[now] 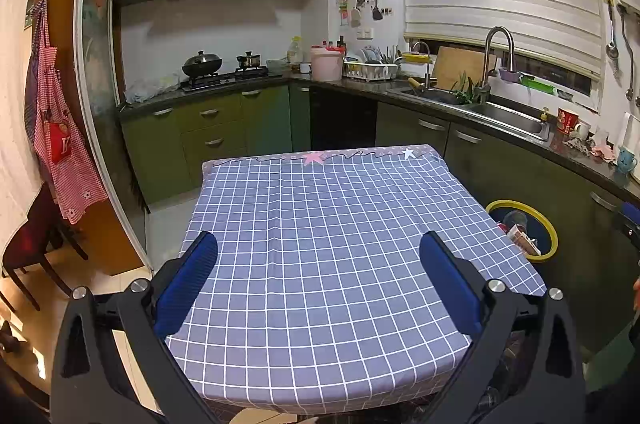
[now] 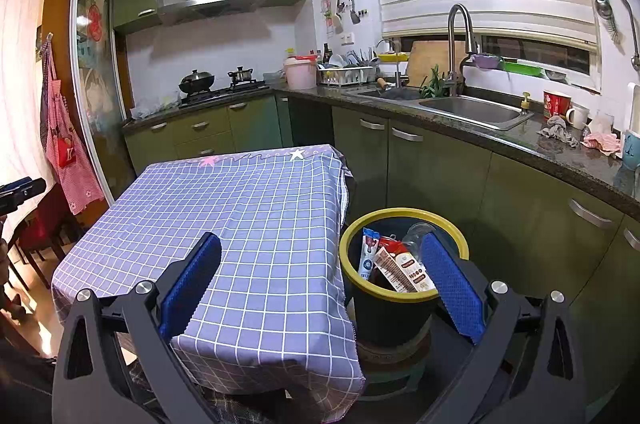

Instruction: Collect trash

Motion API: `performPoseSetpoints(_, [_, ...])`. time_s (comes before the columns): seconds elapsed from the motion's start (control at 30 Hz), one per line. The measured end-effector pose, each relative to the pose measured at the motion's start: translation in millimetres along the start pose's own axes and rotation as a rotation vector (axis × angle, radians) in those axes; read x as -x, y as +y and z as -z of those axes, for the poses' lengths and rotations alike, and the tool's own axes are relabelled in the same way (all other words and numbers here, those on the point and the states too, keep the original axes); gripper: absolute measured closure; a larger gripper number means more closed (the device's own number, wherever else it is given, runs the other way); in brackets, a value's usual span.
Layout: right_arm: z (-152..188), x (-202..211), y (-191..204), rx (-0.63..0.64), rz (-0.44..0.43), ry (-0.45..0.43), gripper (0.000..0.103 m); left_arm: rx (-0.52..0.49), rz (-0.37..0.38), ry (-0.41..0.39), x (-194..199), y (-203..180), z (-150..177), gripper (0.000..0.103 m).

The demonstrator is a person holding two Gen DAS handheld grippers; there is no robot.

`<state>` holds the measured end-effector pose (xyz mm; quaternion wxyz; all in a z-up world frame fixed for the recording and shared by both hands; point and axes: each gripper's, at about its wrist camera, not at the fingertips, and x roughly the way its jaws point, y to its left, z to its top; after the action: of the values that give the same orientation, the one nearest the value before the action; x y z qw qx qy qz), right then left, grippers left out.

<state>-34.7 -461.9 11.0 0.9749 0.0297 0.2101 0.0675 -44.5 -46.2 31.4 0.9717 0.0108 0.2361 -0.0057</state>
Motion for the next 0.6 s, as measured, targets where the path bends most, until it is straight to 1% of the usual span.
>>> performPoseSetpoints(0.23, [0.3, -2.3, 1.4, 0.001, -0.005, 0.001, 0.005, 0.001, 0.024, 0.004, -1.7, -2.1, -3.4, 0.007])
performPoseSetpoints(0.6, [1.2, -3.8, 1.8, 0.002, -0.006, 0.005, 0.005, -0.013, 0.020, 0.009, -3.2, -6.4, -2.4, 0.007])
